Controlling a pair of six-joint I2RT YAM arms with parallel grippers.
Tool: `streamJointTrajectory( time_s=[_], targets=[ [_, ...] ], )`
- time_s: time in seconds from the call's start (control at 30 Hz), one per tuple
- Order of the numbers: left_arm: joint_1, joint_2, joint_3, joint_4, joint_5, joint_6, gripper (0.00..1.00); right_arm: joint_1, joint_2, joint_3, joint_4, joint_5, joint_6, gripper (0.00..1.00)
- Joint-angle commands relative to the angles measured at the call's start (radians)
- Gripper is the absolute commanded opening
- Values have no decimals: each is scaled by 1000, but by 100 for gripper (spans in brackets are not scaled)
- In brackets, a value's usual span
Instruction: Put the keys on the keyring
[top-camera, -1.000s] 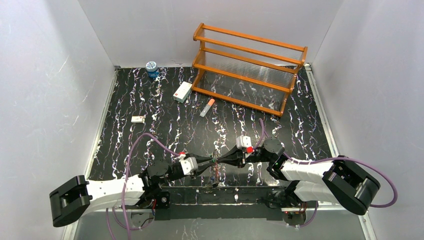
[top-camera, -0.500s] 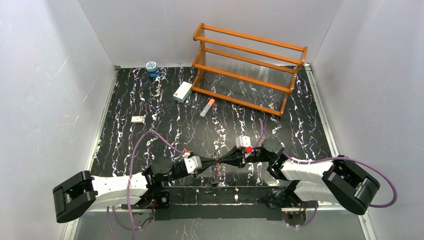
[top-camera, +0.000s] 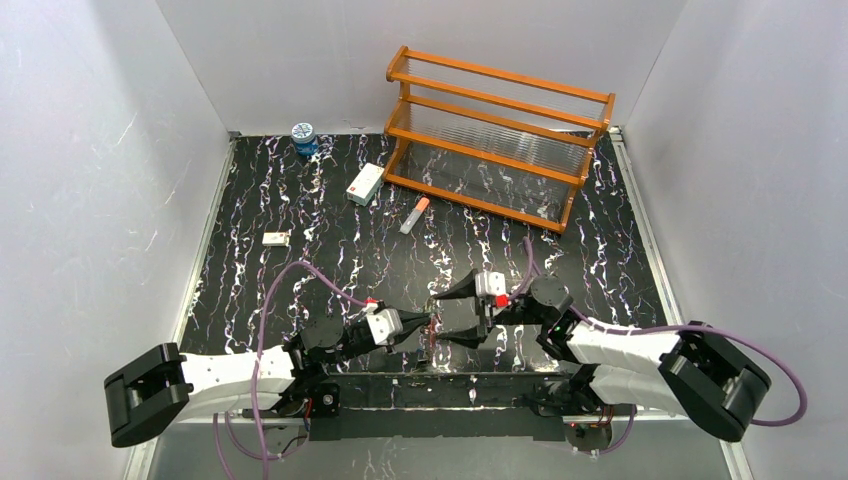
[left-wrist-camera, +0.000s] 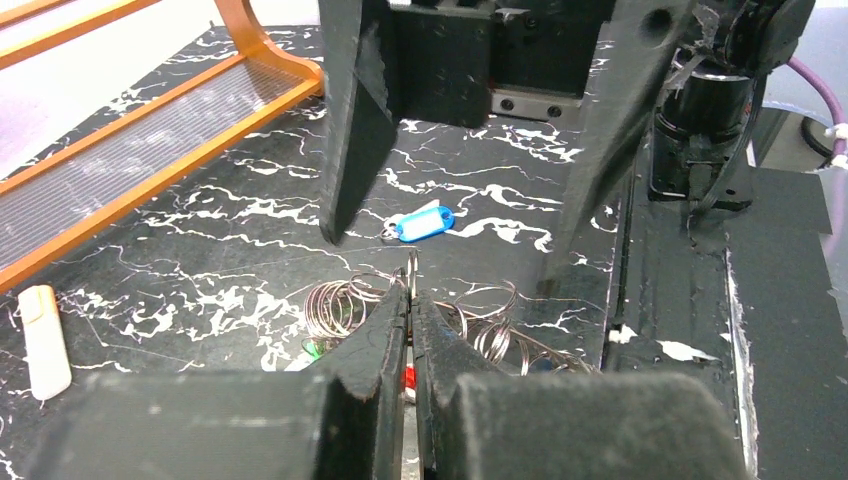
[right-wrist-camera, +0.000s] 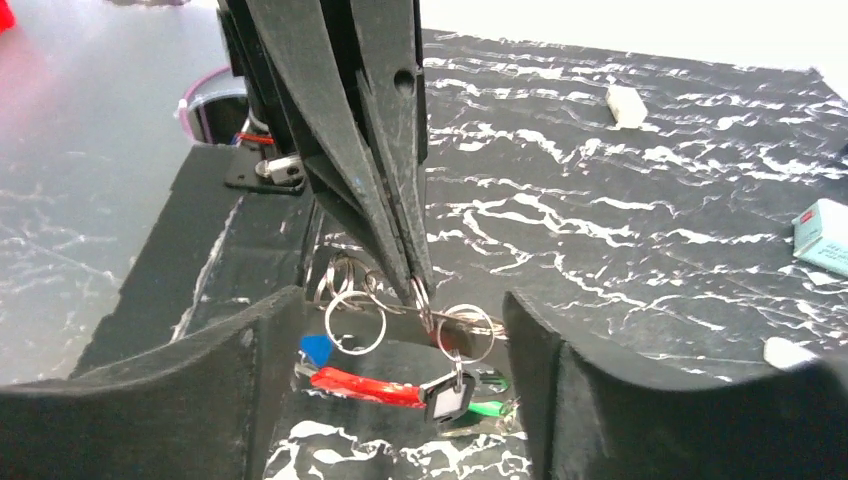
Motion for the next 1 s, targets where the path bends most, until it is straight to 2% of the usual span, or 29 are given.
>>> streamJointTrajectory(
  time_s=[0.0,0.17,0.4,0.73,0.87,0.97],
  targets=[
    [-2,-26,1,37,-42,21,0,4,-83,15,-25,53,-47,96],
    [-2,-19,6,27,-39,27,0,4,-134,42,-94,87,-70,99],
    [-2,-30,14,-16,-50,31,0,3,-124,124,-170,323,102,99],
    [-2,-38,1,-40,-91,-22,0,-66,-63,315,-561,687,395,99],
    [-2,-36,5,-53,-91,-34,0,-153,-15,360,-715,704,503,99],
    [-2,-32,10,-60,-91,-36,0,-192,31,403,-857,725,522,98]
  ],
)
